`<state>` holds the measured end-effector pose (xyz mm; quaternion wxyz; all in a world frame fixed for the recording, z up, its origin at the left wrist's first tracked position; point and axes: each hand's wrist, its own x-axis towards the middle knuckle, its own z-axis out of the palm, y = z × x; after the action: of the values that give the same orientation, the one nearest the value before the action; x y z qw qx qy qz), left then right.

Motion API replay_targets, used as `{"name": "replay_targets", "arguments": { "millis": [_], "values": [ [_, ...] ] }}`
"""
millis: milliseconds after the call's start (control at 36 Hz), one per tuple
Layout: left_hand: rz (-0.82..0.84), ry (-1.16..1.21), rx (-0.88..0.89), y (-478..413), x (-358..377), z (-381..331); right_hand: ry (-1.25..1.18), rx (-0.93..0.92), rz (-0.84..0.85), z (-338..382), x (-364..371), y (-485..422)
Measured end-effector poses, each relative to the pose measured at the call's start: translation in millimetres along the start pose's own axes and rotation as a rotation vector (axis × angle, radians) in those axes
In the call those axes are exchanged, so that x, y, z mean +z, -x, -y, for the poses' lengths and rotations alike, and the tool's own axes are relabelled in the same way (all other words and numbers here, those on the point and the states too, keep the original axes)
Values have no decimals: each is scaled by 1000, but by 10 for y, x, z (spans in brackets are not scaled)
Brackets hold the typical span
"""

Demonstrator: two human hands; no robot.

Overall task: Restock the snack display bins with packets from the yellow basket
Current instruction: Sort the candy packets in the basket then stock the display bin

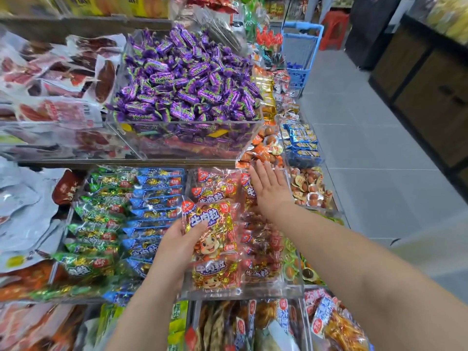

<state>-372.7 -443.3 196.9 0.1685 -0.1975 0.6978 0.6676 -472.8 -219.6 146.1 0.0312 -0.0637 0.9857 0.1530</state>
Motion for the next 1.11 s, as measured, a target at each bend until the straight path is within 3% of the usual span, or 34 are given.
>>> {"name": "replay_targets", "arguments": {
  "millis": [278,389,500,556,611,694,806,889,972,1111],
  "values": [
    [30,23,-29,107,45,-37,-98,-60,98,-69,-179,47],
    [40,98,-58,179,68,-75,-211,-38,4,-109,-335,198],
    [109,153,-74,239,91,-73,-783,-26,-250,-136,-566,481],
    [186,132,-69,276,120,-81,-1056,-74,-161,-161,-694,617],
    [255,87,-48,277,167,-41,-1151,-201,98,-173,-797,747],
    [308,-9,-49,296,270,-31,-988,-308,344,-200,-781,851],
    [226,-314,178,245,352,-46,-829,-203,235,-404,-686,852],
    [23,-528,445,118,346,-117,-809,-53,50,-653,-678,760],
    [-43,-782,664,-132,392,-206,-639,53,22,-801,-718,599],
    [48,-1247,618,-593,575,-195,-280,-32,77,-562,-747,393]
  ]
}}
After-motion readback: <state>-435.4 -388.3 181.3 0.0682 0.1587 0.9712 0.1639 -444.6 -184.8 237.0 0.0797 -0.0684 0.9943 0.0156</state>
